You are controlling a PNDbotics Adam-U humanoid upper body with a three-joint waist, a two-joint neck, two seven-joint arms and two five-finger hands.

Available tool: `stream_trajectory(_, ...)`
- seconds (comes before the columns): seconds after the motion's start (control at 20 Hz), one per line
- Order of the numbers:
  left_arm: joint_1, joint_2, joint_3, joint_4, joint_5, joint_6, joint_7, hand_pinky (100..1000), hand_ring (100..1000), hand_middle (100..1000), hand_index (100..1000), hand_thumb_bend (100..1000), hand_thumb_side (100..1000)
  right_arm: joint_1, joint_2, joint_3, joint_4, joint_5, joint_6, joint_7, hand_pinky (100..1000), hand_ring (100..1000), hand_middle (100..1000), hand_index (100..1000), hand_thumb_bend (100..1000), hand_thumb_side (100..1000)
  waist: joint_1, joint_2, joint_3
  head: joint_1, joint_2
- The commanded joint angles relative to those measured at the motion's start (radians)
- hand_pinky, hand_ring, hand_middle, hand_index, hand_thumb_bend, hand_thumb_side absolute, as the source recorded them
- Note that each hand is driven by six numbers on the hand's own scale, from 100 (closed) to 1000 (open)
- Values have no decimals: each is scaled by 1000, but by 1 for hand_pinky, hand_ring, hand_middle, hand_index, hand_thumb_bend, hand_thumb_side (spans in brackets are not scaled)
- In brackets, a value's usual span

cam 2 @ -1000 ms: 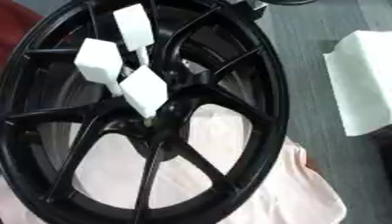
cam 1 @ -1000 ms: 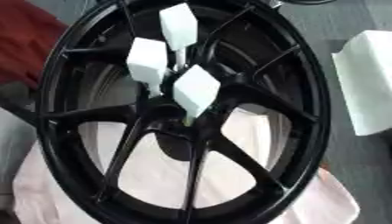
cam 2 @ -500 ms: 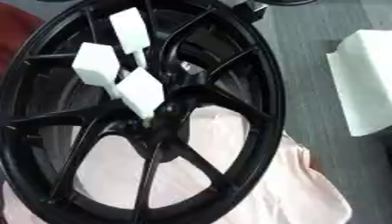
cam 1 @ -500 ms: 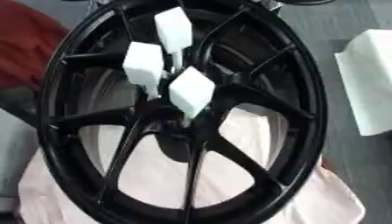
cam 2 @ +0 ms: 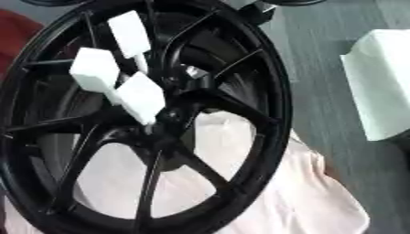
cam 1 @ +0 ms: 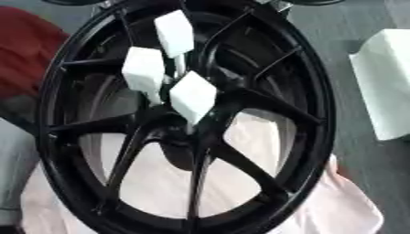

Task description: Pull the pin out of the wheel hub.

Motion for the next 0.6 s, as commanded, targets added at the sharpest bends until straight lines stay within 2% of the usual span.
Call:
stream_trajectory(0.05,-2,21,15,-8,-3,-2,1,884,756,707,914,179,967,-3,-21,-24,-25,-24,-20,-15,871,900,803,815,100,100,-1,-29,-2,0,-4)
stream_trajectory(0.4,1,20,16,-10,-3,-3,2,884,757,708,914,181,967,-10,-28,-27,-23,-72,-34,-51,885,921,823,812,100,100,-2,-31,-3,-2,-2)
stream_trajectory(0.55,2,20,16,-10,-2,-4,4,884,757,709,914,181,967,-12,-28,-33,-16,-82,-10,-103,946,1000,908,832,100,100,-2,-31,-4,-3,-3)
stream_trajectory(0.6,2,20,16,-11,-1,-4,3,884,757,709,914,181,967,-12,-29,-35,-14,-81,3,-128,981,1000,925,855,268,100,-2,-31,-4,-3,-2)
